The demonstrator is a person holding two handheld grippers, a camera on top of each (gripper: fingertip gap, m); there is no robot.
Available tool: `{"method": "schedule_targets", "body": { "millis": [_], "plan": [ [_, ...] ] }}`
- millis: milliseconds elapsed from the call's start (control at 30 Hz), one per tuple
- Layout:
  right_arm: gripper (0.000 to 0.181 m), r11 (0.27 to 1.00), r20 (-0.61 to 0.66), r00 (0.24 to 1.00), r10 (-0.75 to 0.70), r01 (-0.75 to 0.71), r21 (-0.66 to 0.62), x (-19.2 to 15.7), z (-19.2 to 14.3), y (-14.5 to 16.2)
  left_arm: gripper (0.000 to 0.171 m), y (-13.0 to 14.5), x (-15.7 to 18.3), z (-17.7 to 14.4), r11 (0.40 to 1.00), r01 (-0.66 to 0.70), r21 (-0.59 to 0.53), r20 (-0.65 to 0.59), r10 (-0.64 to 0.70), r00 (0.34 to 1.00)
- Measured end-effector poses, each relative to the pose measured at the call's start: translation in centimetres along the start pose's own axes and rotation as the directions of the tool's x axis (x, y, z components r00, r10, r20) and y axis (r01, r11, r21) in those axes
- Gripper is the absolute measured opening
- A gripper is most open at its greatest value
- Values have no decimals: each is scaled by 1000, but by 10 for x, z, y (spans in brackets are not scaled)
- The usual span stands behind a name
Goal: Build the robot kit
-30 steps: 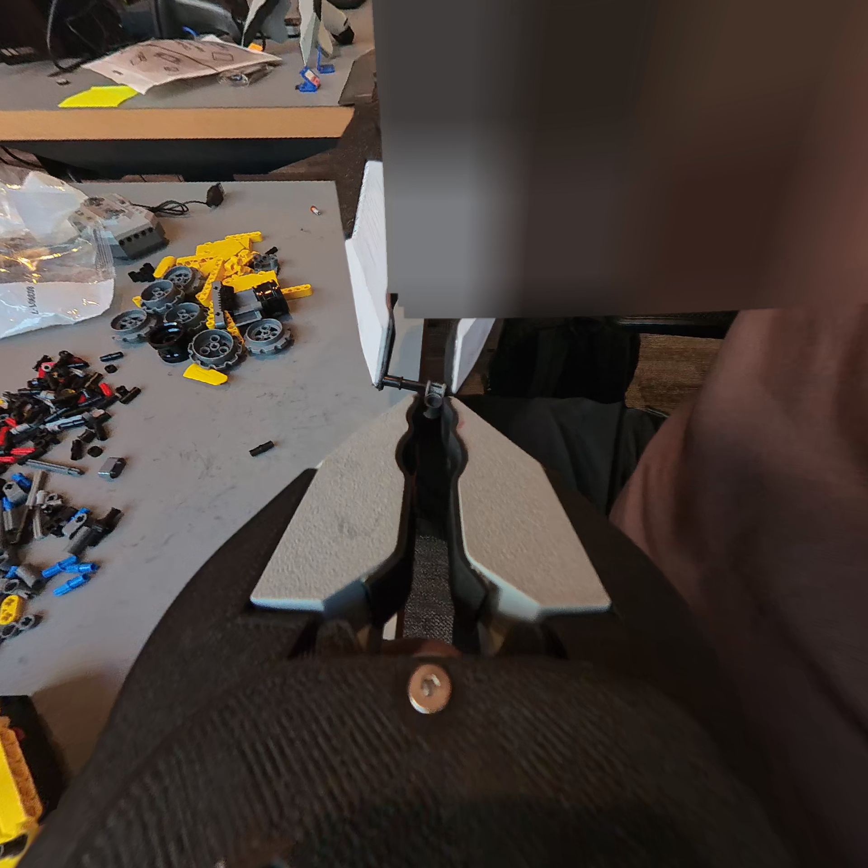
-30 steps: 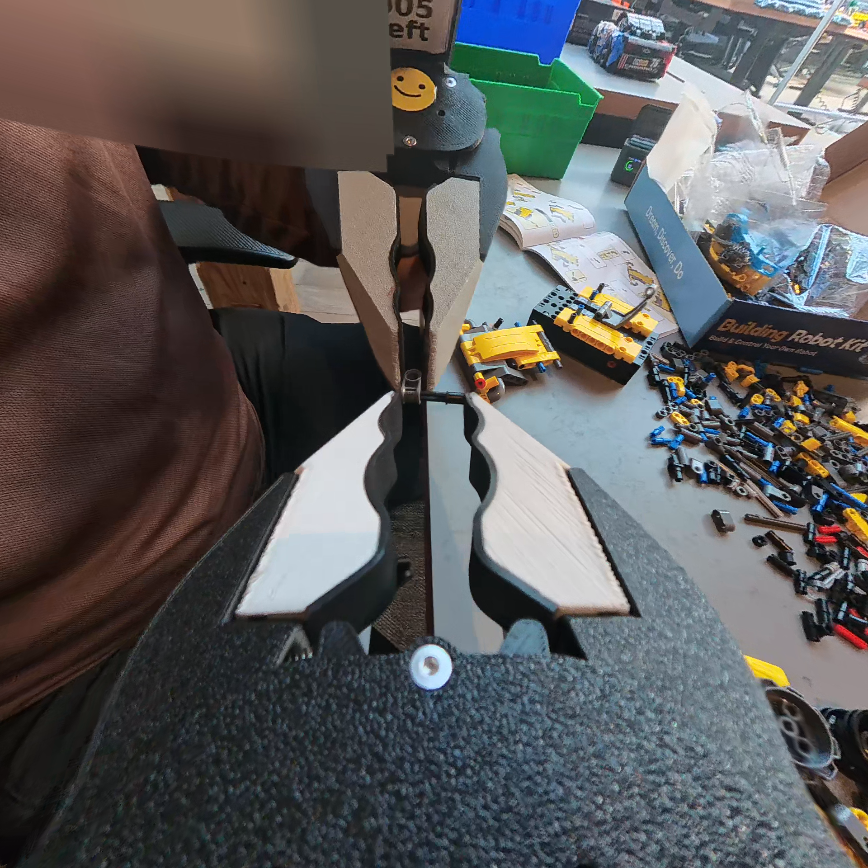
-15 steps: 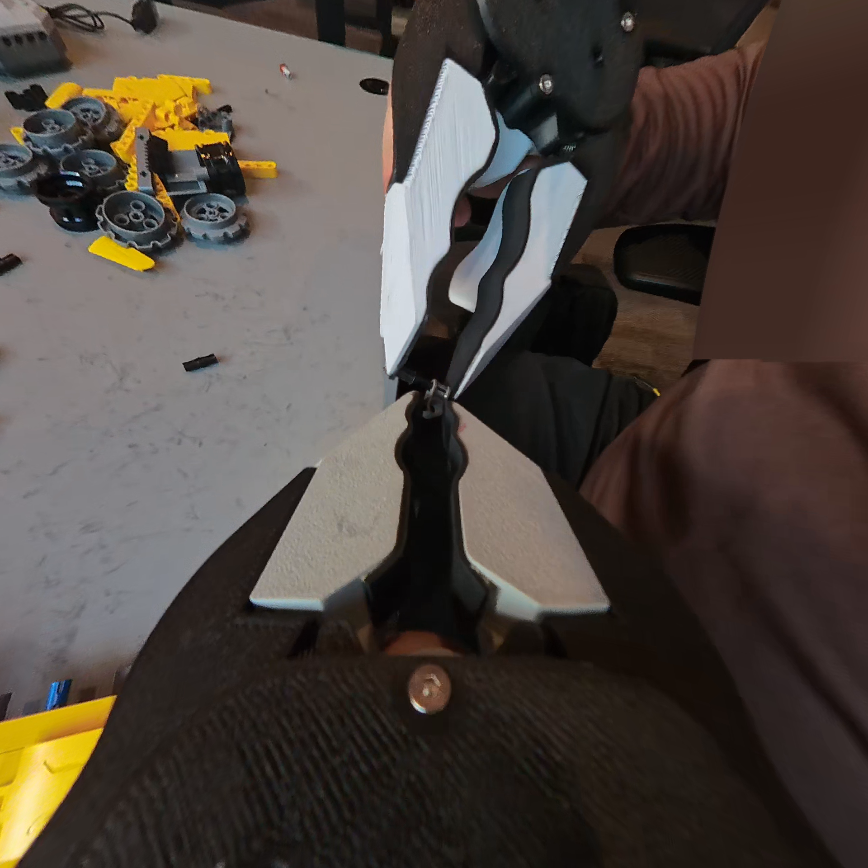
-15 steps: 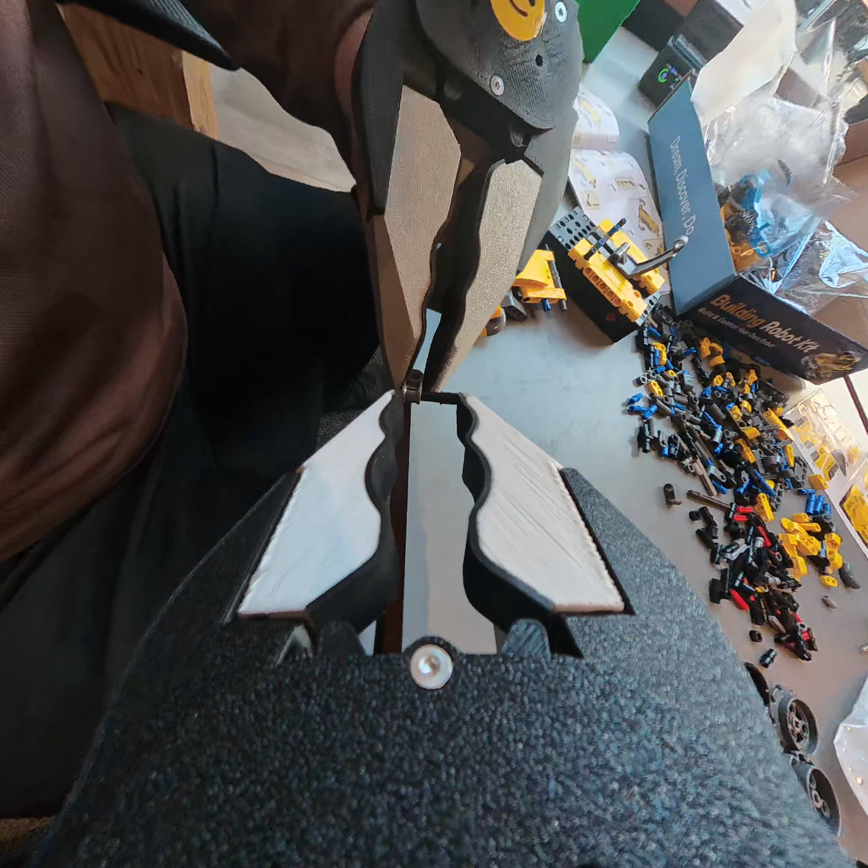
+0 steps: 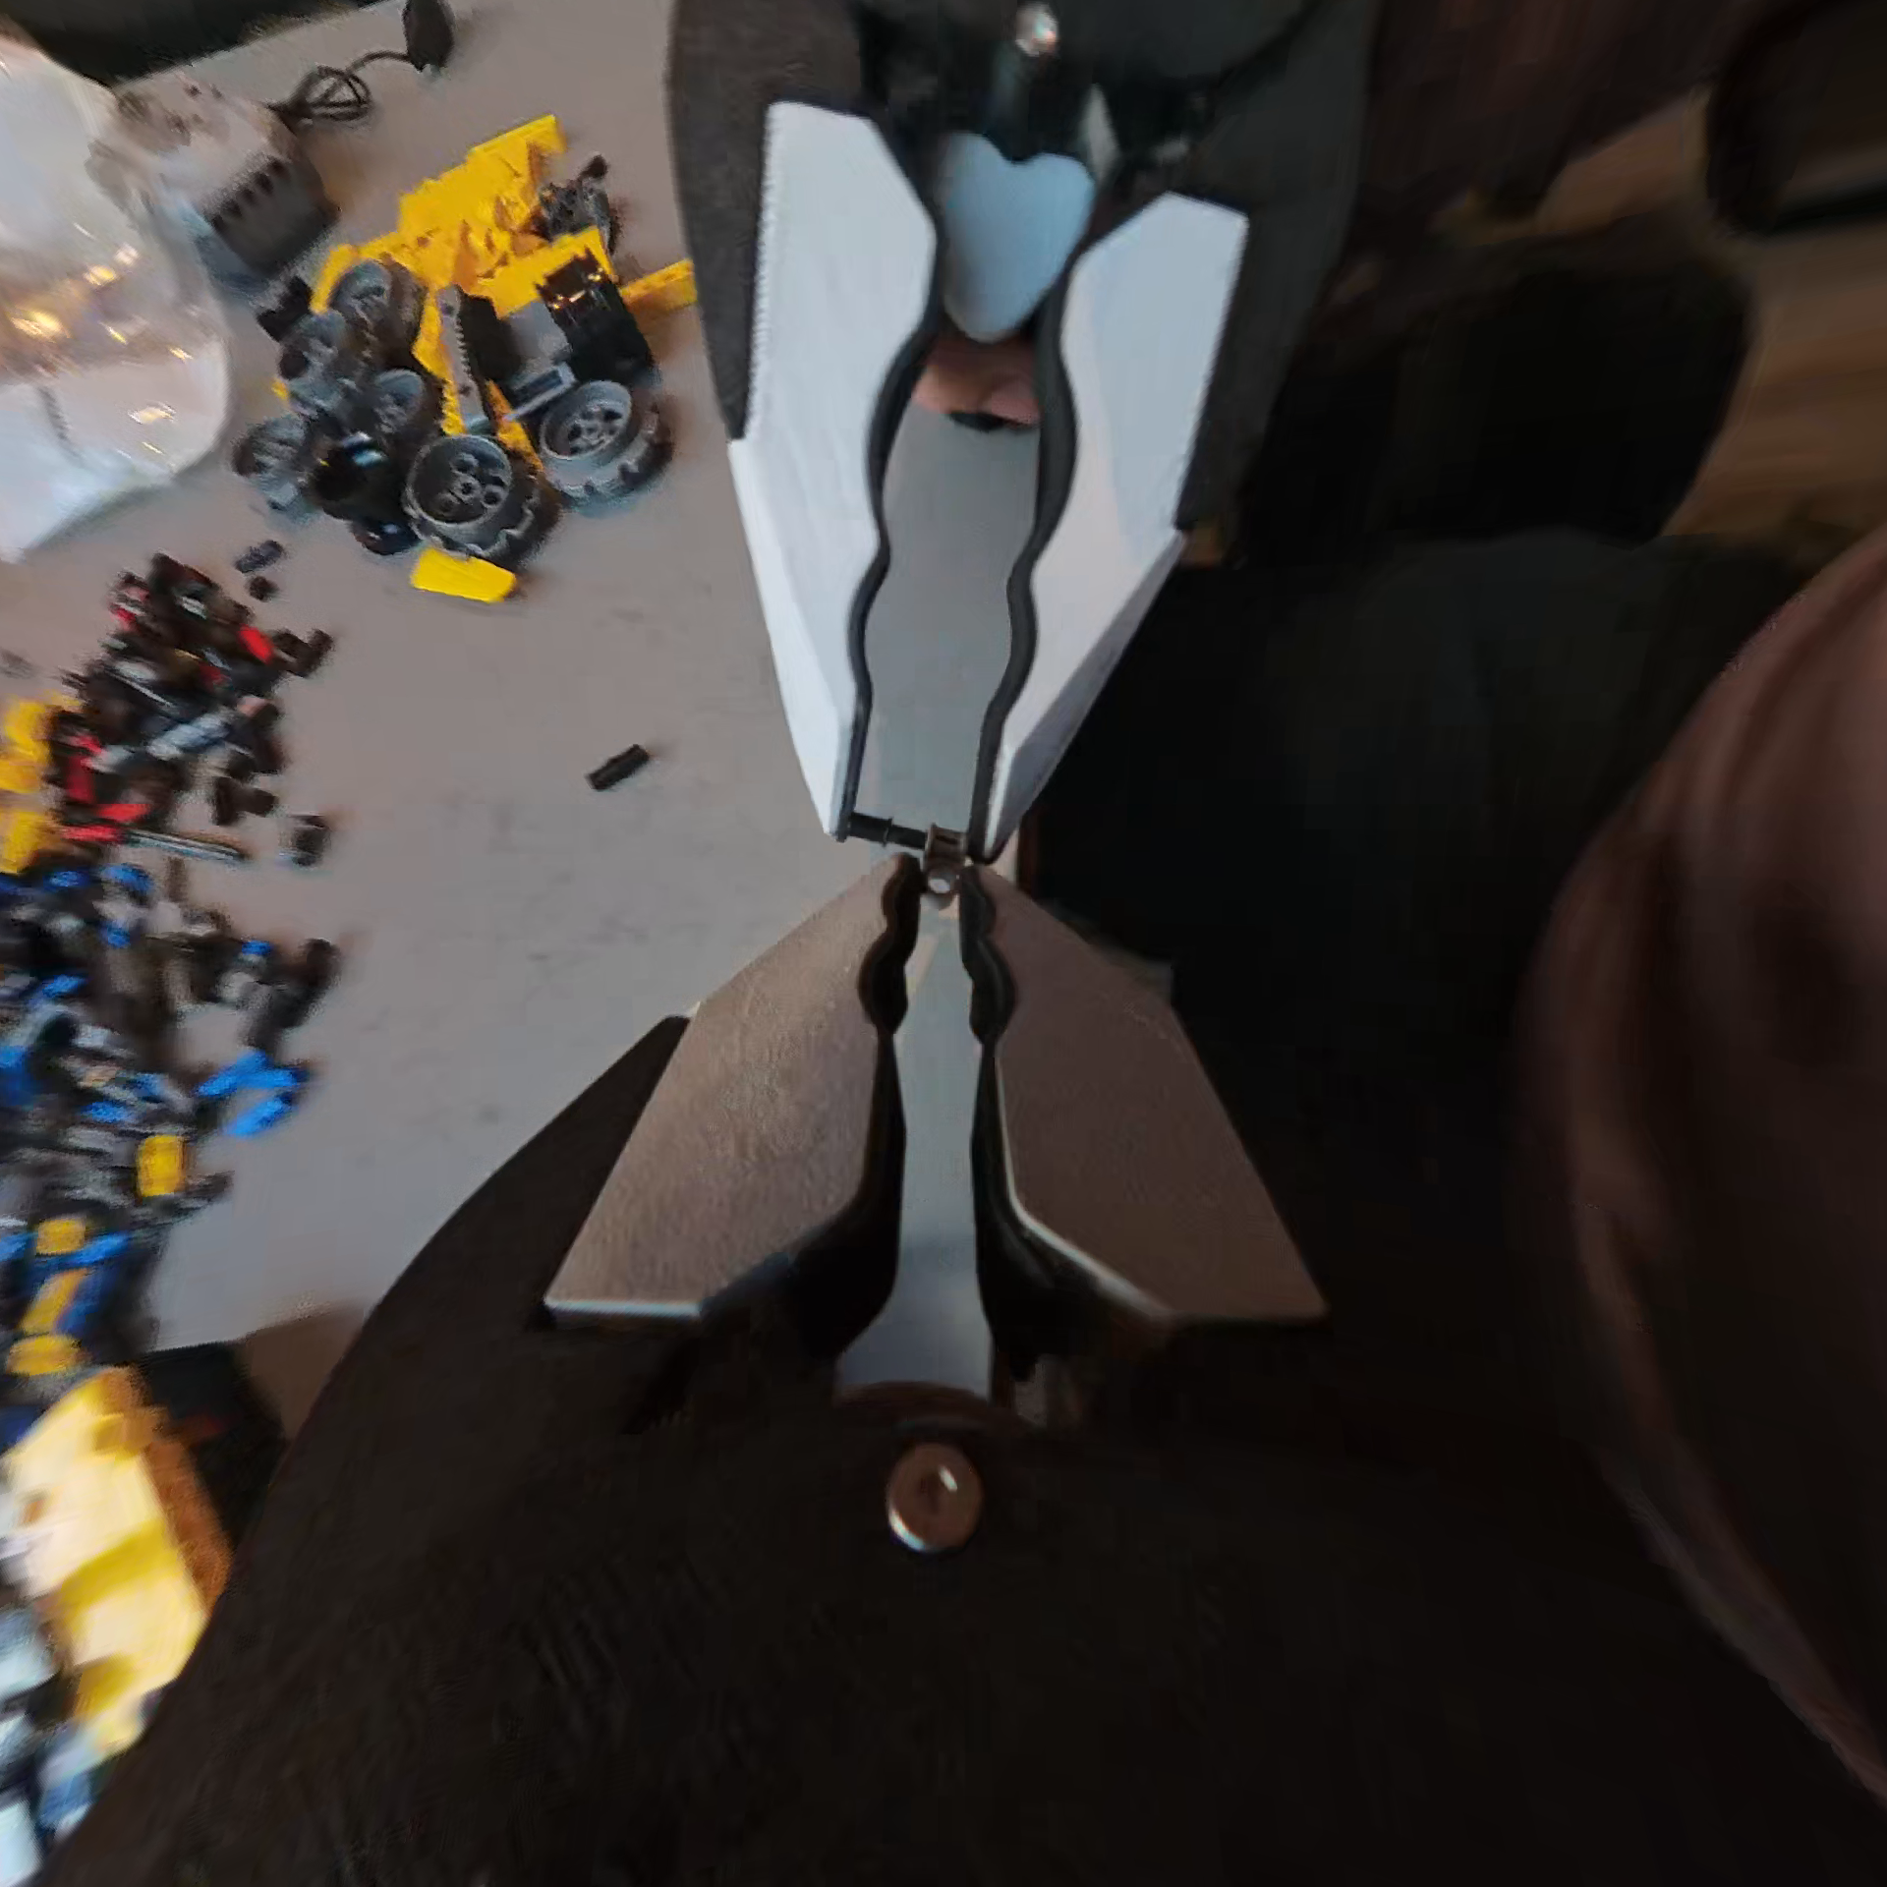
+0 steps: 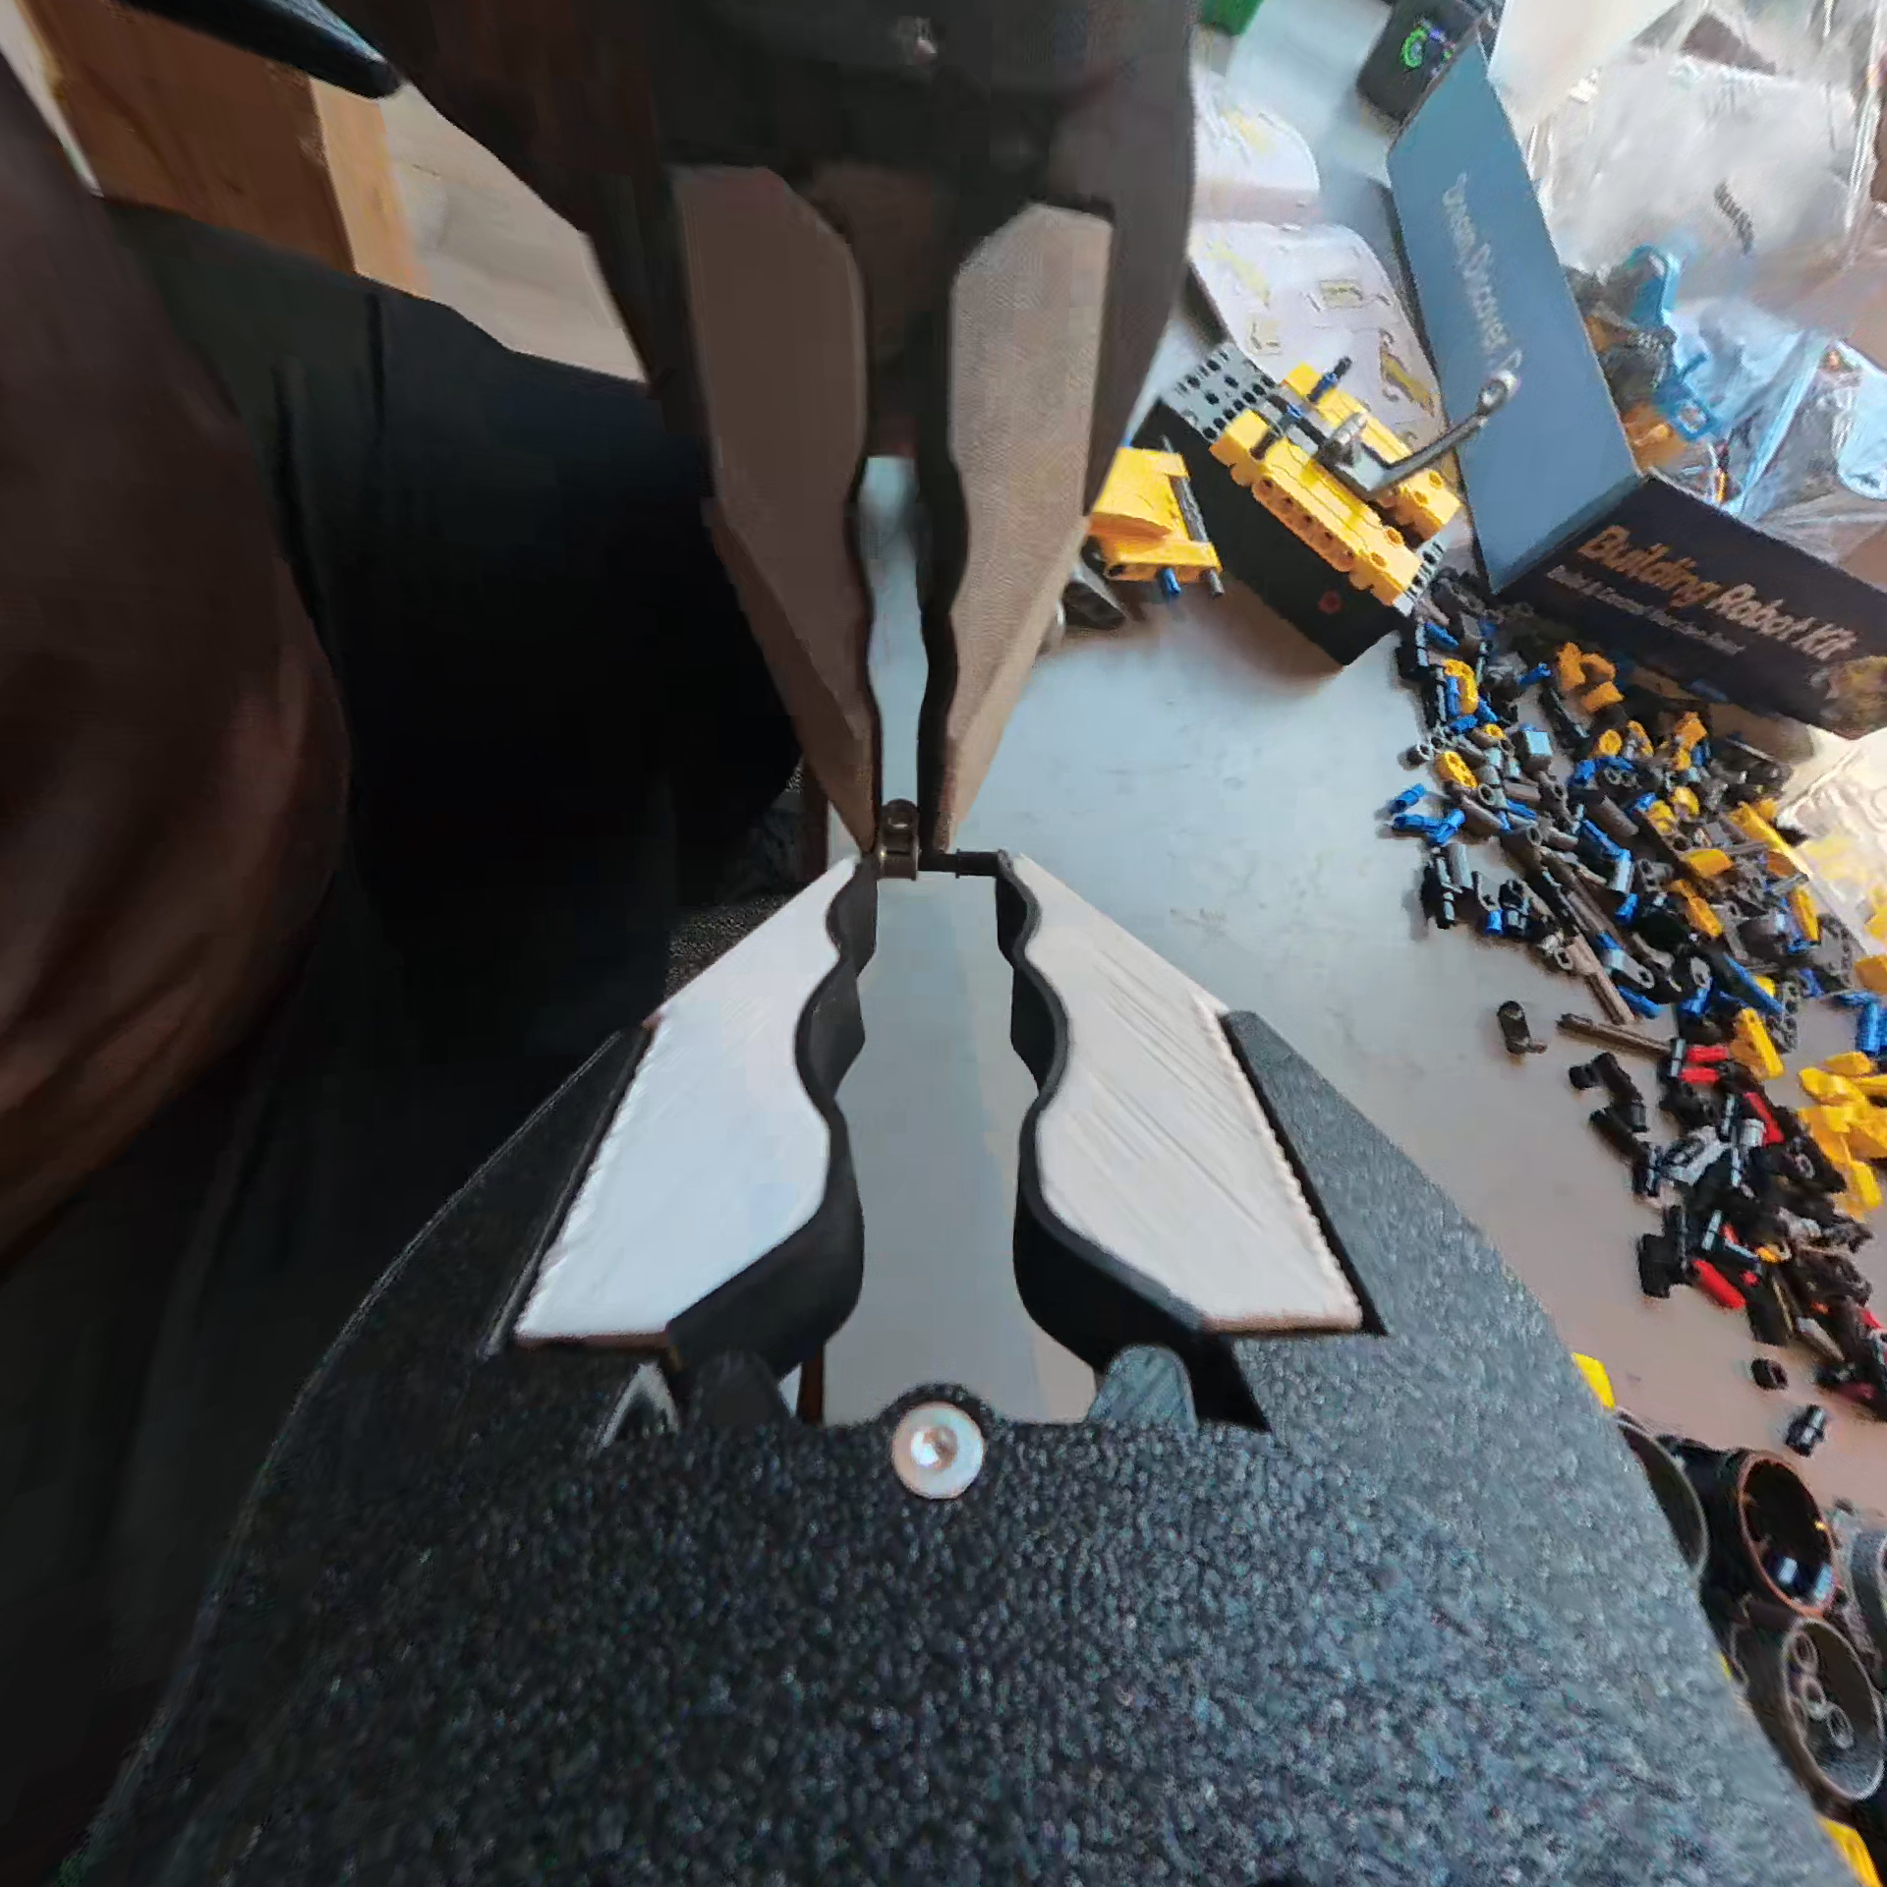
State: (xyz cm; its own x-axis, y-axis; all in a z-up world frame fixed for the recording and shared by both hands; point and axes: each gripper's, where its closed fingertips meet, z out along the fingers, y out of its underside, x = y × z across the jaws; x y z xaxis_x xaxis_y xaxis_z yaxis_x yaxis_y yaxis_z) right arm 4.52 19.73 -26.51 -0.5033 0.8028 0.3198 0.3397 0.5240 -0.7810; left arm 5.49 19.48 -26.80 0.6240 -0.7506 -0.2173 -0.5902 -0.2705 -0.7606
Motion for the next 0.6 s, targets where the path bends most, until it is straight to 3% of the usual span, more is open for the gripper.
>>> {"method": "schedule_targets", "body": {
  "millis": [233, 367, 433, 500, 600],
  "plan": [
    [22, 969, 78, 967, 244, -246, 17, 16, -5, 3, 5, -2, -15, -2, 989, -144, 41, 95, 140, 986],
    [40, 970, 84, 967, 242, -242, -8, 14, -4, 4, 5, 0, -12, 2, 984, -177, 18, 99, 174, 980],
    [42, 988, 78, 985, 154, -152, -26, 10, -4, 2, 5, -7, -7, 0, 992, -106, 63, 56, 102, 993],
    [32, 995, 62, 994, 90, -86, -57, 7, -4, 4, 5, -7, -11, -3, 996, 6, 93, 19, -8, 1000],
    [30, 993, 62, 992, 112, -109, -41, 4, -6, -3, 5, -11, -9, -12, 974, 164, 154, -65, -156, 986]
  ]
}}
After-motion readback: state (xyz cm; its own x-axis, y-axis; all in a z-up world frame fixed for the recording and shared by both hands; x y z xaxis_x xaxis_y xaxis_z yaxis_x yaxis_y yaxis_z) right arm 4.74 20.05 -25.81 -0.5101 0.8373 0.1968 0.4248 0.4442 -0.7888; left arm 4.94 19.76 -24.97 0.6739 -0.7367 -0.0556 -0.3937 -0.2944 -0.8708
